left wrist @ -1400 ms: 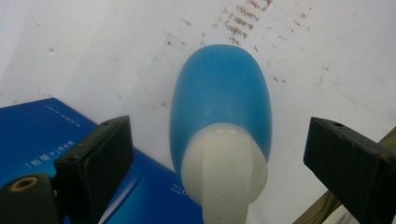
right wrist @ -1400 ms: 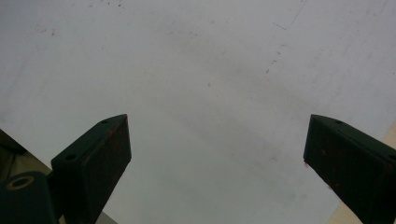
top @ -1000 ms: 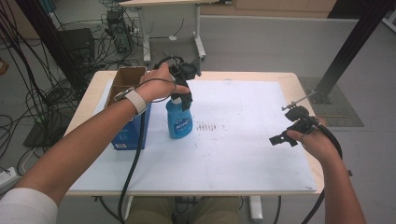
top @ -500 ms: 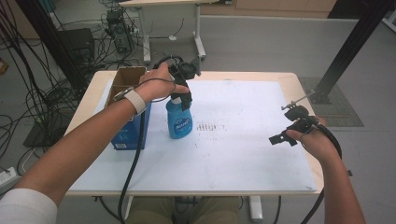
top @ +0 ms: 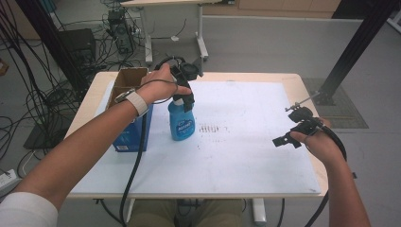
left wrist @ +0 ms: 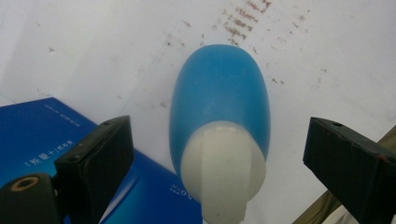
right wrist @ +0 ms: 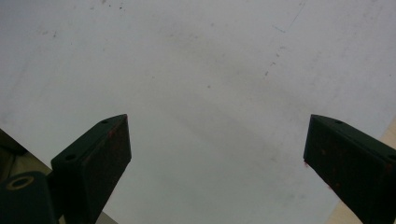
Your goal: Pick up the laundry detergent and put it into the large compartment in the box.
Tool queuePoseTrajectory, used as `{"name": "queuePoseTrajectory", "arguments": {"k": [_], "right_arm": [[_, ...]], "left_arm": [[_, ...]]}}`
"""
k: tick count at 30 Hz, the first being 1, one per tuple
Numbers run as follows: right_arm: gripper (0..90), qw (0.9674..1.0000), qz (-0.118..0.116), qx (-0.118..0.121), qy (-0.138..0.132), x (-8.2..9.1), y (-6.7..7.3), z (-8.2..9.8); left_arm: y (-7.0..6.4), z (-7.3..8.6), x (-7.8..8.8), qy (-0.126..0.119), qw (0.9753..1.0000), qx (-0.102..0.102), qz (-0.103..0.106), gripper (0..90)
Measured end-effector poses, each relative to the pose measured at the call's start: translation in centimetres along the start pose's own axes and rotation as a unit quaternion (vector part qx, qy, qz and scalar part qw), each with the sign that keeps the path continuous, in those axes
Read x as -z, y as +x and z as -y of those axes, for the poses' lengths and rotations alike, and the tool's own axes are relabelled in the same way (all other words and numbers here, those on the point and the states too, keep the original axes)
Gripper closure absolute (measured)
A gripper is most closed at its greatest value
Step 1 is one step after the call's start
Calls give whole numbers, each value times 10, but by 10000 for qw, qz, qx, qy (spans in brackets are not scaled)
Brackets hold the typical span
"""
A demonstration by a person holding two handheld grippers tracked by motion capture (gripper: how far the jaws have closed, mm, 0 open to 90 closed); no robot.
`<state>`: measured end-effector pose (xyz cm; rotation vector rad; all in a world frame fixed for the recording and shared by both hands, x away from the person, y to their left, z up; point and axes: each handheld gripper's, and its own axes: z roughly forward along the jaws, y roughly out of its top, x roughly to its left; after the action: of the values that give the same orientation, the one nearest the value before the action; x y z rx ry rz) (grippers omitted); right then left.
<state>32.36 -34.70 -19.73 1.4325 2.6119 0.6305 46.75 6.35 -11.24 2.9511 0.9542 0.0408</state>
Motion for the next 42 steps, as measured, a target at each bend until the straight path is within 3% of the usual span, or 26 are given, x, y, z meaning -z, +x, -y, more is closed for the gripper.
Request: {"name": "queuePoseTrajectory", "arguments": {"k": [23, 42], "right_arm": [[75, 10000, -22, -35, 0, -1, -1, 1], [74, 10000, -57, -43, -4, -5, -3, 4]], "left_arm": [[0, -1, -2, -22, 10000, 14, 33, 97], [-1, -7, -14, 44, 10000, 23, 12, 111]]}}
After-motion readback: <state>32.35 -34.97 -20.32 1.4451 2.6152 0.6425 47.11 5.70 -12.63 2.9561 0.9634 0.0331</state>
